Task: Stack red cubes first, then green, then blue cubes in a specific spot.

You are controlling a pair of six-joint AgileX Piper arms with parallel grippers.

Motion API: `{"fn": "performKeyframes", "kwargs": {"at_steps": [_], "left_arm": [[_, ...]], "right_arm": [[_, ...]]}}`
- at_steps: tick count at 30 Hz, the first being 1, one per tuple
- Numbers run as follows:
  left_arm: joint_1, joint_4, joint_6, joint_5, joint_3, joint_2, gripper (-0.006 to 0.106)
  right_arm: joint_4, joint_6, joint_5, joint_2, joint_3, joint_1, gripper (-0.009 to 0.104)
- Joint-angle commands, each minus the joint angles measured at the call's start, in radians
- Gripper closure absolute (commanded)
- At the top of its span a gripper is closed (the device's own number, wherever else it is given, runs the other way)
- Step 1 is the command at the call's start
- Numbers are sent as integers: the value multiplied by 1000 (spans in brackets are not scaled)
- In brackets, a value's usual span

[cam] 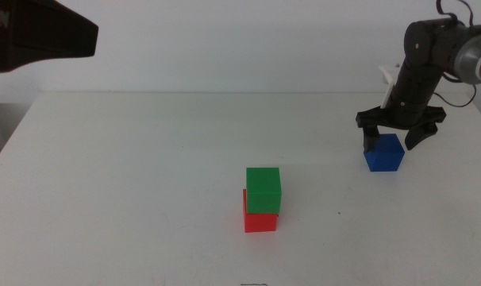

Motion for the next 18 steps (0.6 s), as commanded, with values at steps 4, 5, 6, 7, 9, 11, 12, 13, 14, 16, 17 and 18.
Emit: {"fn": "performKeyframes", "kwargs": {"at_steps": [4, 5, 6, 7, 9, 11, 12, 13, 14, 16, 17, 18], "left_arm": [[-2, -33, -5, -54, -22, -8, 7], [-2, -33, -5, -54, -22, -8, 7], [-2, -33, -5, -54, -22, -8, 7], [-2, -33, -5, -54, -22, -8, 7], [-2, -33, -5, -54, -22, -8, 7], [-2, -33, -5, -54, -22, -8, 7], [-2, -33, -5, -54, -22, -8, 7], [-2, -33, -5, -54, -22, -8, 7], [-2, -33, -5, -54, -22, -8, 7], [-2, -33, -5, -54, -22, -8, 7], [-2, -33, -5, -54, -22, -8, 7], [-2, -33, -5, -54, -22, -8, 7]], "right_arm": [[3, -30, -15, -39, -33, -6, 14], [4, -33, -14, -35, -33, -6, 18], [4, -33, -14, -31, -33, -6, 26], [5, -33, -14, -28, -33, -6, 34], [9, -38, -18, -24, -33, -6, 65], [14, -55, -9, -29, -33, -4, 97], [13, -54, 0, -43, -30, -3, 96], [11, -52, 7, -67, -24, 1, 96], [8, -50, 21, -101, -6, 8, 96], [5, -41, 44, -186, 58, 29, 96], [-6, -28, 32, -243, 116, 47, 96], [-27, -3, 7, -300, 186, 69, 96]]}}
